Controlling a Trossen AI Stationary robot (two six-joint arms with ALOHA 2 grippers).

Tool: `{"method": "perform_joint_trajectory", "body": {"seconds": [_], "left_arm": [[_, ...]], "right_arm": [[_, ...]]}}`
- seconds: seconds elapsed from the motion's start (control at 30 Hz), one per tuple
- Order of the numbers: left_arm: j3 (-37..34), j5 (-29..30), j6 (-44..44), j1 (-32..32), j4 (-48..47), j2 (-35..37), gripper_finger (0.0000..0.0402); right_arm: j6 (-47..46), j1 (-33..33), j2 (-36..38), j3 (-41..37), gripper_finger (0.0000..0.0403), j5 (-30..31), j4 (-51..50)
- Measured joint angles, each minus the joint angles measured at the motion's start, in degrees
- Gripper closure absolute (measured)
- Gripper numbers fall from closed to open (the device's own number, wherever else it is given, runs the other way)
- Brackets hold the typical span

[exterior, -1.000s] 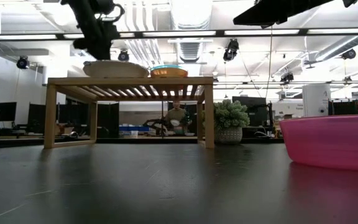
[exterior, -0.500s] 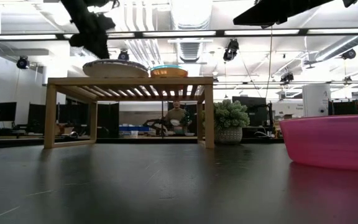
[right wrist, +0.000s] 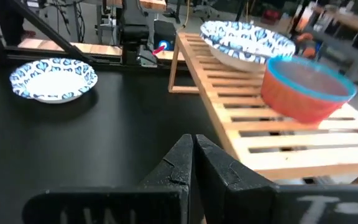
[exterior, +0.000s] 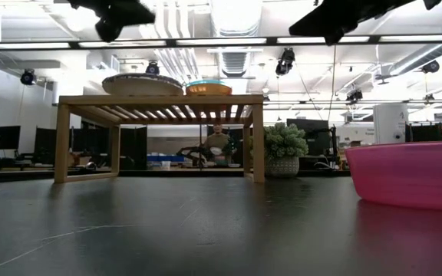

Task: Place and stack bowls onto a shelf
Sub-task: Stack the green bowl on top of the blue bowl on the shelf

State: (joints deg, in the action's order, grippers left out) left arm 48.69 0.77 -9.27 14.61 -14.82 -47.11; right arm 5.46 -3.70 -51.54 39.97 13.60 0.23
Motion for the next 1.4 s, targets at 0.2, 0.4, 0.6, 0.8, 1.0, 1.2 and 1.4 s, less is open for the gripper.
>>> {"method": "perform_joint_trajectory", "body": {"seconds": [0.2, 0.4, 0.6, 0.8, 1.0, 1.2, 1.4], "left_arm": [[-9.8, 0.2, 10.5, -9.2, 17.0, 2.5, 0.0359], [-11.9, 0.2, 13.6, -10.6, 16.9, 3.1, 0.0359], [-10.7, 0.2, 13.3, -10.5, 11.6, 3.1, 0.0359], [-9.9, 0.3, 13.3, -10.5, 10.3, 2.9, 0.0359], [-10.5, 0.3, 13.3, -10.5, 10.3, 2.8, 0.0359], [-10.5, 0.3, 13.3, -10.5, 10.5, 2.7, 0.0359], [-10.6, 0.3, 11.7, -10.5, 10.6, 2.2, 0.0359]], "right_arm": [[-9.3, 0.0, -4.4, 0.0, 0.0394, 0.0, -0.5], [-18.9, 0.5, -8.2, 0.3, 0.0394, 0.0, -7.8], [-31.4, 5.1, -8.6, 5.8, 0.0394, -0.1, -25.5], [-43.7, 11.1, -9.1, 10.3, 0.0394, -5.5, -45.2], [-48.5, 12.0, -10.2, 12.0, 0.0379, -8.3, -49.6], [-53.9, 12.0, -12.6, 14.1, 0.0321, -11.7, -51.4], [-62.6, 11.8, -18.2, 16.0, 0.0295, -27.9, -55.8]]}}
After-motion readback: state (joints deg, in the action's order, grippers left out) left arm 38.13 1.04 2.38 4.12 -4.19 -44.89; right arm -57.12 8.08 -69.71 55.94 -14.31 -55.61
